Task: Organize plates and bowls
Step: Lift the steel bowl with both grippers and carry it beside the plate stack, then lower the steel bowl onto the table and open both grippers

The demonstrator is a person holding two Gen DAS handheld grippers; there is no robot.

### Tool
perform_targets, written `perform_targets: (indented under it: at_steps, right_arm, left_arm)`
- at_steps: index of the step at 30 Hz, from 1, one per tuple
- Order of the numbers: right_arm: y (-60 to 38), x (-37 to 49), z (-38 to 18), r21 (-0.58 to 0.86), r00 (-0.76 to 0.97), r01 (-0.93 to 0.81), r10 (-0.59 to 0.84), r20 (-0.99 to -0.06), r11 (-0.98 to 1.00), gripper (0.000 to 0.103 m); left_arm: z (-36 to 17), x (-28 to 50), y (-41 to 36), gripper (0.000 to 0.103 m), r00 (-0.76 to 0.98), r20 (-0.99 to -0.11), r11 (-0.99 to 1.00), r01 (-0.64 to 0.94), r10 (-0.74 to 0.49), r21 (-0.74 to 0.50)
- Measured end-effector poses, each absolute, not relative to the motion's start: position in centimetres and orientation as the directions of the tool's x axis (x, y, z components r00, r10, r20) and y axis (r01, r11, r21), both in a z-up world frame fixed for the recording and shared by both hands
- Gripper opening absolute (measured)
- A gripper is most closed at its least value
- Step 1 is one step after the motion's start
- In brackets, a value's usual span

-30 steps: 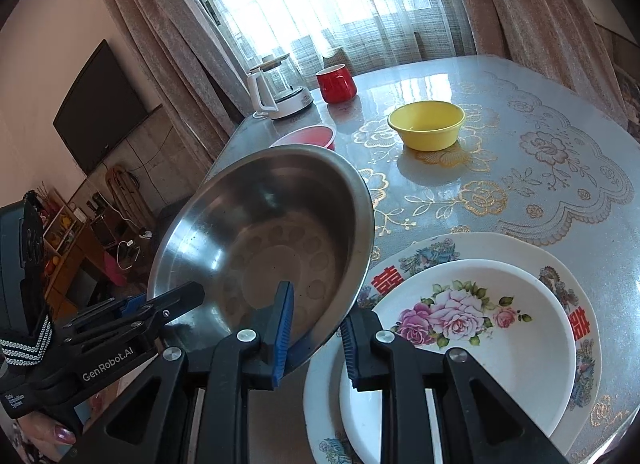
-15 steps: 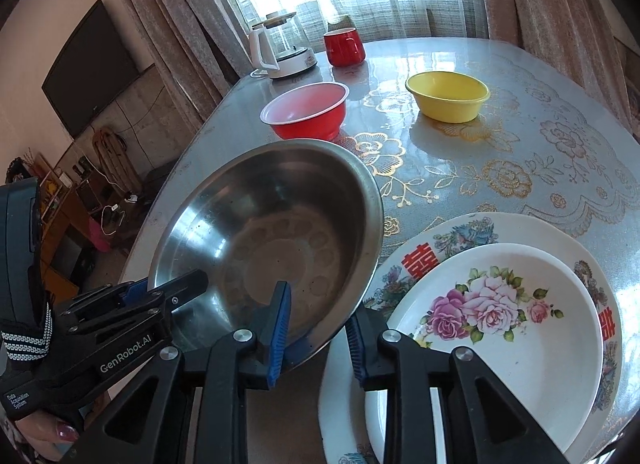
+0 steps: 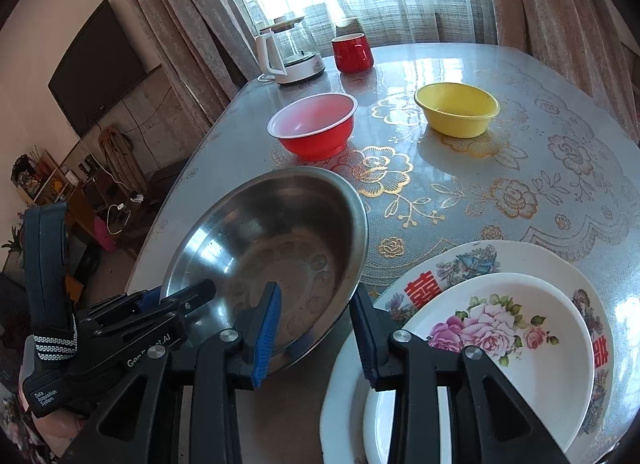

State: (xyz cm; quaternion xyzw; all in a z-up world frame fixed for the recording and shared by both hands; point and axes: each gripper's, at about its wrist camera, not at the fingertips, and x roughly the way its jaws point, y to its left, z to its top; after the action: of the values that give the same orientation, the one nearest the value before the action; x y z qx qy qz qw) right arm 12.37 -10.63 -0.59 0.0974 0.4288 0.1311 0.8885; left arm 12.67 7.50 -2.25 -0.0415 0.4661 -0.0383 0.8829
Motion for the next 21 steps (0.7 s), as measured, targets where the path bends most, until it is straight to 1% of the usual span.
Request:
perform_targets:
  at_steps: [3, 7, 11, 16, 21]
  right_arm:
    - [-11.5, 12.4, -0.4, 0.294, 0.609, -0.129, 0.31, -0.731, 0.947, 0.036]
    - [-13.1, 12.1, 0.2, 0.332, 0.648, -0.099, 0.314, -0.694, 0.938, 0.036]
    - [-14.8, 11.8, 0.7, 0.358, 0.674, -0.066, 0.307, -0.672, 0.931, 0.036]
    - [-15.9, 12.0, 0.2, 0.386, 0.665, -0.044, 0.316, -0.677, 0.921, 0.036]
    - [-14.7, 12.4, -0.7, 0.389, 0.626, -0.073, 0.346, -0.699, 0.918, 0.036]
  left_arm:
    - [-2.0, 12.8, 7.5, 0.028, 0.576, -0.812, 0.995, 0.025, -0.096, -0.1]
    - [-1.7, 13.4, 7.9, 0.028, 0.589, -0.806, 0.997, -0.004, -0.058, -0.075]
    - [-2.1, 14.1, 8.5, 0.028, 0.569, -0.818, 0.993, -0.027, -0.08, -0.116]
    - [-2.7, 14.1, 7.9, 0.028, 0.565, -0.823, 0.995, -0.032, -0.06, -0.095]
    - [-2.8, 13.8, 7.9, 0.028, 0.563, -0.825, 0.995, -0.047, -0.049, -0.091]
